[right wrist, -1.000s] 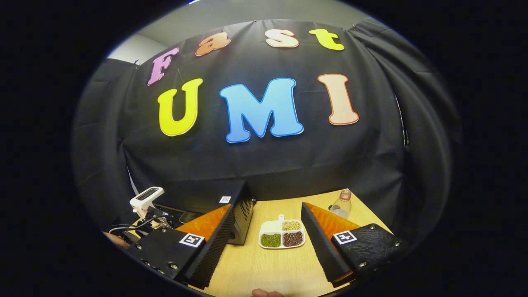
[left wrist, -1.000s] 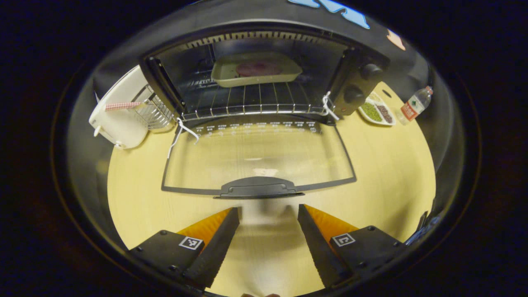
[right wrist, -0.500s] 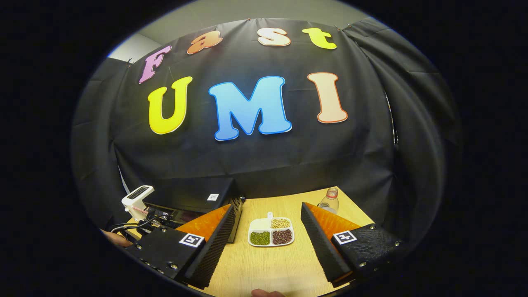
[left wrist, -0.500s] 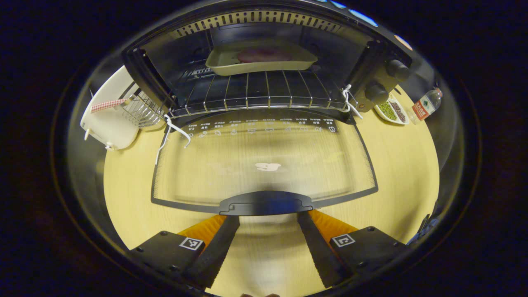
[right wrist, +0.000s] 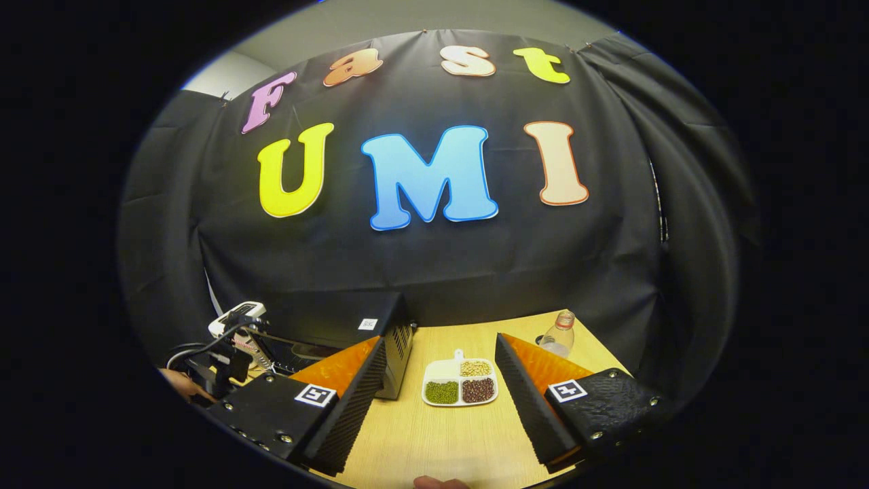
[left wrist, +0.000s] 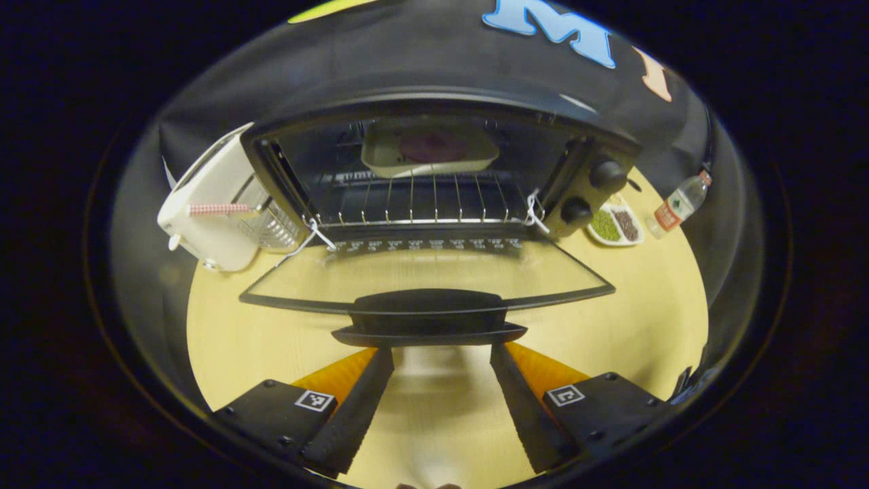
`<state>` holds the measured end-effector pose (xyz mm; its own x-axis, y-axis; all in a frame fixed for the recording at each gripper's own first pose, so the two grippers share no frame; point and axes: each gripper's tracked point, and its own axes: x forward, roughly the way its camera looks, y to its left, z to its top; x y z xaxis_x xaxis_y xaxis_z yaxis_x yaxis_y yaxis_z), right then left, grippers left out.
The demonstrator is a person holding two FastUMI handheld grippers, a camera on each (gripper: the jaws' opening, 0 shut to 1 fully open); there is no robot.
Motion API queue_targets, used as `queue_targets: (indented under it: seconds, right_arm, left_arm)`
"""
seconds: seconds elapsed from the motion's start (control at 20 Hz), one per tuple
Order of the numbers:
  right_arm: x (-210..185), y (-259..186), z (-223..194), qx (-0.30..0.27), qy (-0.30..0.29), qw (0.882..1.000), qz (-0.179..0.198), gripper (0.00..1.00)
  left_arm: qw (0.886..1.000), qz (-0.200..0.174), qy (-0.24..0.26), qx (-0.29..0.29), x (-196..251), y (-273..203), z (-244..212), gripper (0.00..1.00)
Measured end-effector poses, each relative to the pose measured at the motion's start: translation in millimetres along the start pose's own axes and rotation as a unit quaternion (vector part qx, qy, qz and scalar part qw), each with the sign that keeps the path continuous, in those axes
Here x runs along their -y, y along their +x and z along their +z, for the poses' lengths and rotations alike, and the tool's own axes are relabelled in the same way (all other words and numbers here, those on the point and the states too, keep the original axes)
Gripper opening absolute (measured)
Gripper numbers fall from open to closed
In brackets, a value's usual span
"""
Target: Open the electric oven with the left hand, put the food in, and close the electric oven.
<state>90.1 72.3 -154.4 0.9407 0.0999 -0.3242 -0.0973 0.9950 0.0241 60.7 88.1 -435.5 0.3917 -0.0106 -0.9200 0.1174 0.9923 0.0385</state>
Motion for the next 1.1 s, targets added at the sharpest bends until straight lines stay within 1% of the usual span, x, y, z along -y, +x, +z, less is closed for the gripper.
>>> queue_targets:
  seconds: [0.1,0.15,0.2,0.25,0.35,0.4,0.55,0.65,0.7,0.75,0.8,0.85,0.9,1.0,1.05,1.1]
  right_arm:
    - [-5,-1,4,0.006,-0.005,1.0,0.008,0.98]
    - [-7,-1,6,0.008,-0.009,1.0,0.012,0.98]
    - [-8,-2,7,0.009,-0.012,1.0,0.015,0.98]
    - [-8,-2,9,0.011,-0.014,1.0,0.018,0.98]
    - [-4,-1,9,0.011,-0.017,1.0,0.021,0.98]
    - [-1,0,7,0.01,-0.017,1.0,0.023,0.98]
    - [11,2,4,0.003,-0.011,1.0,0.021,0.98]
    - [20,2,3,0.003,-0.008,1.0,0.021,0.98]
    - [23,2,4,0.006,-0.008,1.0,0.022,0.98]
    - [26,2,7,0.01,-0.008,1.0,0.024,0.98]
    - [29,3,10,0.017,-0.01,0.999,0.025,0.98]
    - [32,3,16,0.026,-0.012,0.999,0.026,0.98]
    - [35,3,22,0.036,-0.012,0.999,0.028,0.98]
    - [37,-1,40,0.058,-0.01,0.998,0.033,0.98]
    - [40,-6,54,0.072,-0.009,0.997,0.029,0.98]
    - [41,-14,69,0.089,-0.009,0.996,0.027,0.98]
  left_arm:
    - [1.0,0.004,-0.002,0.017,1,-3,10,0.97]
    - [1.0,0.006,-0.002,0.024,0,-5,16,1.0]
    - [0.999,0.008,-0.001,0.031,0,-6,22,0.97]
    - [0.999,0.012,0.0,0.039,-1,-6,27,0.97]
    - [0.998,0.022,0.005,0.059,-3,-9,40,0.98]
    - [0.997,0.028,0.008,0.072,-6,-12,46,1.0]
    - [0.995,0.039,0.002,0.088,-6,-14,61,0.97]
    - [0.992,0.041,-0.006,0.118,-3,-25,72,0.98]
    - [0.989,0.037,-0.01,0.146,3,-36,84,0.98]
    - [0.983,0.033,-0.011,0.182,11,-53,97,1.0]
    - [0.975,0.03,-0.012,0.22,20,-74,110,0.98]
    - [0.965,0.028,-0.012,0.259,28,-101,121,0.99]
    - [0.953,0.034,-0.015,0.3,34,-130,133,1.0]
    - [0.923,0.057,-0.017,0.381,48,-192,153,0.99]
    - [0.906,0.065,-0.016,0.417,55,-222,156,0.98]
    - [0.891,0.064,-0.013,0.449,67,-254,159,1.0]
